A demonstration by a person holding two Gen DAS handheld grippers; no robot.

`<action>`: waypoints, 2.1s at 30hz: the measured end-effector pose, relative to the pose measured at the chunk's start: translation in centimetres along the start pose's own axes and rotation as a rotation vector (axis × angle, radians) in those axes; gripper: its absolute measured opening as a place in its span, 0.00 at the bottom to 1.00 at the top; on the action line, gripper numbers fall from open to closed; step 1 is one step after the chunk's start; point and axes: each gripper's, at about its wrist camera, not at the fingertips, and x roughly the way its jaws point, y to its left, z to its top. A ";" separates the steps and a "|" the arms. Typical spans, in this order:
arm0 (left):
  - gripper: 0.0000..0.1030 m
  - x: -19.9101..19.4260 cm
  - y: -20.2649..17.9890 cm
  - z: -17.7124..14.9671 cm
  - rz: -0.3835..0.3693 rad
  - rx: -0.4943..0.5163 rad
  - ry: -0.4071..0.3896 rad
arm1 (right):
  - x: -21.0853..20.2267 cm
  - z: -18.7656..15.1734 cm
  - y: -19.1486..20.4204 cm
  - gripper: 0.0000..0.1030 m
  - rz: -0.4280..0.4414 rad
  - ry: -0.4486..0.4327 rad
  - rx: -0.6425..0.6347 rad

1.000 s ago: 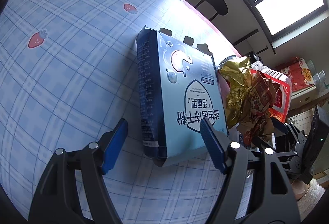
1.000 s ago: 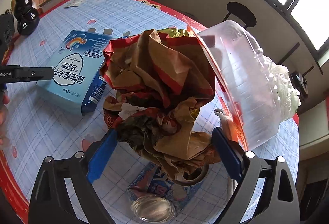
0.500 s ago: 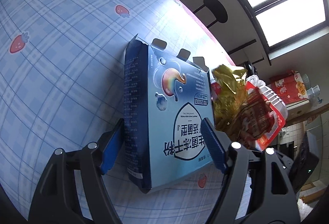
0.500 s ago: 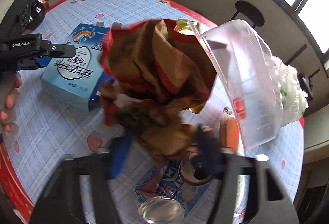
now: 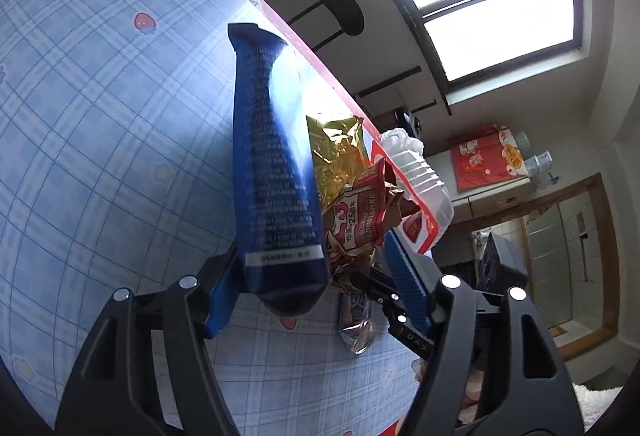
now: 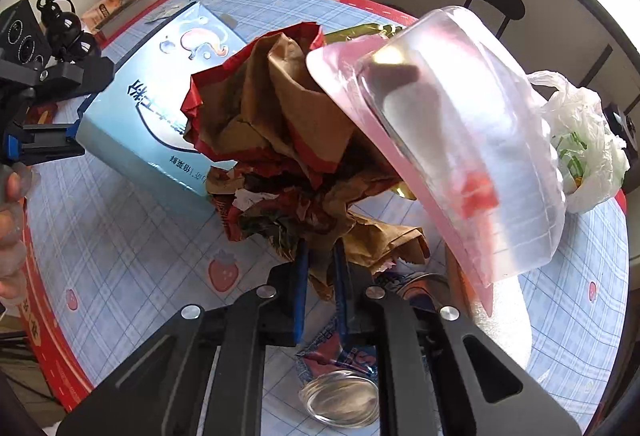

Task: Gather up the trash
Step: 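Grasp the blue box with the left tool while the right tool grasps the brown paper bags, then carry the box and paper bags to the bin and release them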

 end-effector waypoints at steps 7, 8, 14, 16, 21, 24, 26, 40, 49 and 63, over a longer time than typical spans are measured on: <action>0.34 2.8 0.1 -0.4 0.105 -0.013 0.019 | -0.2 -0.2 0.0 0.12 0.006 0.004 0.018; 0.34 2.8 0.3 -0.4 0.128 -0.011 0.008 | -0.1 -0.1 -0.2 0.11 0.012 0.002 0.016; 0.32 1.4 -0.3 -1.4 0.211 0.070 -0.018 | -1.2 -0.7 -0.6 0.06 0.058 -0.011 0.026; 0.31 0.5 -0.7 -2.1 0.249 0.114 -0.025 | -1.7 -1.2 -0.5 0.05 0.083 -0.017 0.035; 0.31 -2.7 0.2 -4.9 0.299 0.148 -0.046 | -2.7 -2.5 0.5 0.03 0.132 -0.017 0.026; 0.31 -4.6 0.9 -6.8 0.318 0.122 -0.073 | -3.5 -3.2 0.9 0.02 0.166 -0.022 0.036; 0.31 -5.5 1.1 -7.5 0.330 0.109 -0.087 | -4.0 -3.5 1.2 0.02 0.179 -0.024 0.035; 0.31 -10.1 -0.8 -11.0 0.351 0.104 -0.143 | -9.8 -6.9 -0.8 0.02 0.255 -0.101 0.202; 0.31 -10.1 -3.6 -12.8 0.349 0.137 -0.117 | -13.3 -10.9 -2.7 0.02 0.228 -0.161 0.260; 0.31 -14.1 -13.3 -14.3 0.335 0.291 -0.222 | -19.7 -16.1 -8.5 0.02 0.219 -0.350 0.417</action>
